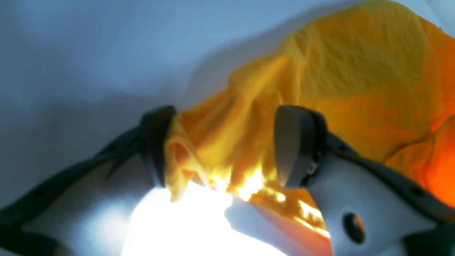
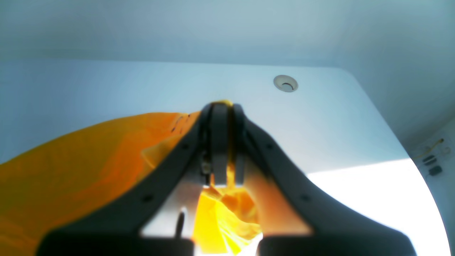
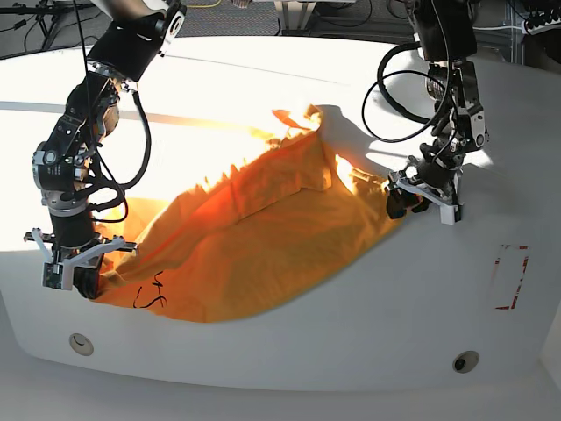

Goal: Fold the T-shirt properly
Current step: 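Stretch the shirt taut between both grippers, then lift the shirt high with both grippers and shake it out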

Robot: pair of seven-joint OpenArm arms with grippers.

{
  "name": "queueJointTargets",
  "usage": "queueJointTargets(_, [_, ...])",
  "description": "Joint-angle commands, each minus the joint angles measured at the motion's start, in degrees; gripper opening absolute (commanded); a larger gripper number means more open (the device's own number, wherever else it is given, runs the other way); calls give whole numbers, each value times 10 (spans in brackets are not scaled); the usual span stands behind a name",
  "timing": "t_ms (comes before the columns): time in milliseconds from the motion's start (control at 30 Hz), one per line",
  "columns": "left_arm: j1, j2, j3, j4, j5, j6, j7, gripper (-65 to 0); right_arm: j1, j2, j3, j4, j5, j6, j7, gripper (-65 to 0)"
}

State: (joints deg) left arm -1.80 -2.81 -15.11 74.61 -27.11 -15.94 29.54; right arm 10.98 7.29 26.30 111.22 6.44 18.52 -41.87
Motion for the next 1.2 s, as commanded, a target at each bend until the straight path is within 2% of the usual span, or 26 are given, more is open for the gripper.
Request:
queueJointTargets(0, [-25,-2,0,-29,3,4,22,-435,15,8,1,9,6,2,20,-645])
queueJointTargets(200, [-33,-13,1,-37,4,4,24,-650,14,8,1,8,6,2,20,-645])
queueJointTargets(500, [-30,-18,14,6,2,4,25,-650,14,8,1,8,6,2,20,-645])
queueJointTargets(667, [-12,-21,12,66,2,4,36,-650,15,11,1,9,6,2,20,-645])
queueJointTargets(733, [-5,-32,6,94,1,4,46,-650,25,12,4,8,6,2,20,-645])
queueJointTargets(867, [-3,-43,-24,158,1,4,67,-650,44,14,6,-9,2,2,20,-645])
queueJointTargets(1167, [-10,-49,-104,272,1,4,102,-650,111,39,2,-62,5,2,20,-645])
